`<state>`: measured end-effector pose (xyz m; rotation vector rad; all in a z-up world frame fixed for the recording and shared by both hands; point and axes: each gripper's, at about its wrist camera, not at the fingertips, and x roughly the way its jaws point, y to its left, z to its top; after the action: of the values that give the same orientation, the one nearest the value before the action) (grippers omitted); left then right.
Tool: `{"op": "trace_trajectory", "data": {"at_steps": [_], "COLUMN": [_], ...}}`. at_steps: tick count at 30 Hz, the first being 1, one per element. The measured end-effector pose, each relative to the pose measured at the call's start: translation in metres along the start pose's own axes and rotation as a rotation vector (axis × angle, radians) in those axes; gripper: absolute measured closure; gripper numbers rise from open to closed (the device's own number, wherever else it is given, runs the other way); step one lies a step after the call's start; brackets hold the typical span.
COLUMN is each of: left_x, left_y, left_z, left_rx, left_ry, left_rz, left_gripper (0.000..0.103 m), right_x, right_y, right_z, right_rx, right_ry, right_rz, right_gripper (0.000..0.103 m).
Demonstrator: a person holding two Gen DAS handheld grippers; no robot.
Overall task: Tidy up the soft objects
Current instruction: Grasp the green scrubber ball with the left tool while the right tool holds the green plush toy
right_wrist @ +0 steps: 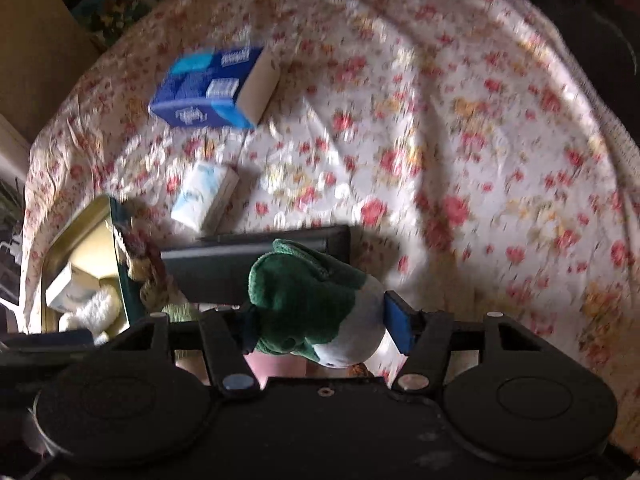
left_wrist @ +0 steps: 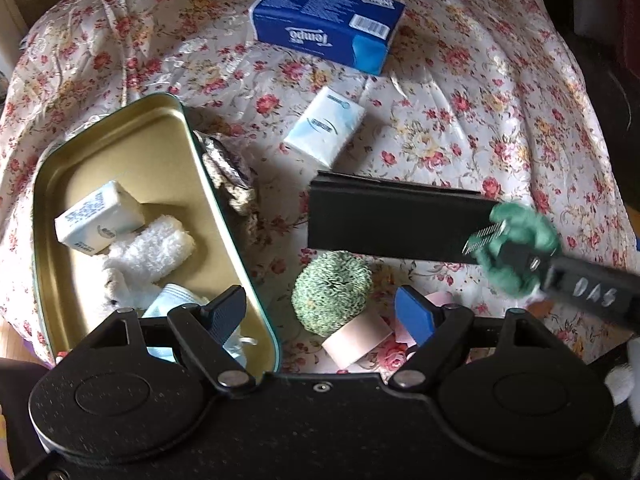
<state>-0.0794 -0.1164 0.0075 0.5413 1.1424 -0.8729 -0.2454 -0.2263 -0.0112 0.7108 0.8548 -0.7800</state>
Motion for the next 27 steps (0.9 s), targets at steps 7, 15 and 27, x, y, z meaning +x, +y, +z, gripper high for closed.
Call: {"op": "trace_trajectory", "data": {"at_steps": [7,15,27], "left_x": [0.021,0.038,0.069], "left_y": [-0.009,-0.010,-0.010], "left_z": [0.000,0.002,0.017], "left_rx": [0.006,-0.027,-0.043], "left_ry": [0.053,0.087,0.120], "left_rz": [0.011,0.006,0.031], "left_gripper": [0.025,0.025,0.035], "right_x": [-0.003,0.004,0.007], "right_y": [-0.005,-0.008,-0.012], "right_z": [0.025,0.030,0.028], "right_rx": [0.007,0.002,0.007], "right_ry": [-0.061,-0.075,-0.076], "right_rz": [-0.012,-0.002,0.018], "right_gripper": [0.042,0.041,0.041]}}
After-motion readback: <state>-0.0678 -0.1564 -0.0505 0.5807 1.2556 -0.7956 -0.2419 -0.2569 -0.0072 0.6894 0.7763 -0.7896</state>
